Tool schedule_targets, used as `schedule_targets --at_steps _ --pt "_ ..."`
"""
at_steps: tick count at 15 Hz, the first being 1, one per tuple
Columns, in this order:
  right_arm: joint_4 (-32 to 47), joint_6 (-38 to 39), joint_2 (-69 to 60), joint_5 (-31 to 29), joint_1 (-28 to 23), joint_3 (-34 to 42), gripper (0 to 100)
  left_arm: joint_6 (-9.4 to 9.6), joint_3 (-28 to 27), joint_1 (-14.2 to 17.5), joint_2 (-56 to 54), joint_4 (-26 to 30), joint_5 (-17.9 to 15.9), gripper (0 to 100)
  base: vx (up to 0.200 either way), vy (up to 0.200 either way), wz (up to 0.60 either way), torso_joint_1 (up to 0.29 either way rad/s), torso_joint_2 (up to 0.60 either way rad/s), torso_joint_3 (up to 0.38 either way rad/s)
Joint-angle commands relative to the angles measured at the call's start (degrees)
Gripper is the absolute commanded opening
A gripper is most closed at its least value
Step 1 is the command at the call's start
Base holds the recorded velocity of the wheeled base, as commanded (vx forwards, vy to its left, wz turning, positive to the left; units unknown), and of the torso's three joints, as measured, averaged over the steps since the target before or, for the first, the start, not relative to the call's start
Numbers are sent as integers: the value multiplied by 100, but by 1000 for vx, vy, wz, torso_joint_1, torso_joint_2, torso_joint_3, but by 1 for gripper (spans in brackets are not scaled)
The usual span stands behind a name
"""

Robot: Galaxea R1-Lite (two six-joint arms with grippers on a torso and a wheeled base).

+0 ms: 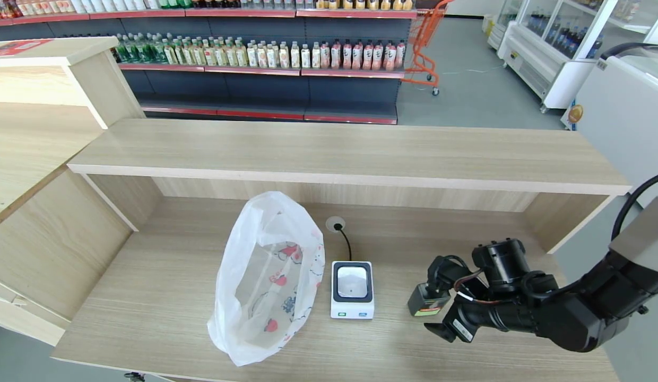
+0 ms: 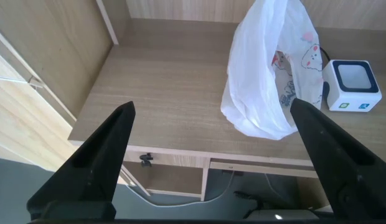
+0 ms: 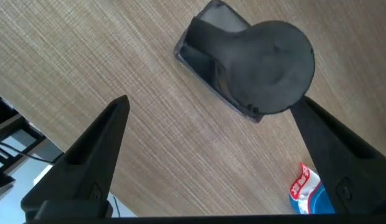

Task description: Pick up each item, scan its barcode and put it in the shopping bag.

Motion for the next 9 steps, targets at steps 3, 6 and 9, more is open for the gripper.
schedule_targets --at_steps 3,6,9 --pt "-169 3 340 63 23 -280 100 0 0 -4 -2 0 1 100 0 0 0 0 0 0" --pt "-240 -5 515 168 32 -482 100 0 0 5 6 0 1 100 0 0 0 0 0 0" --pt "-240 3 630 195 23 -614 100 0 0 5 6 0 1 100 0 0 0 0 0 0"
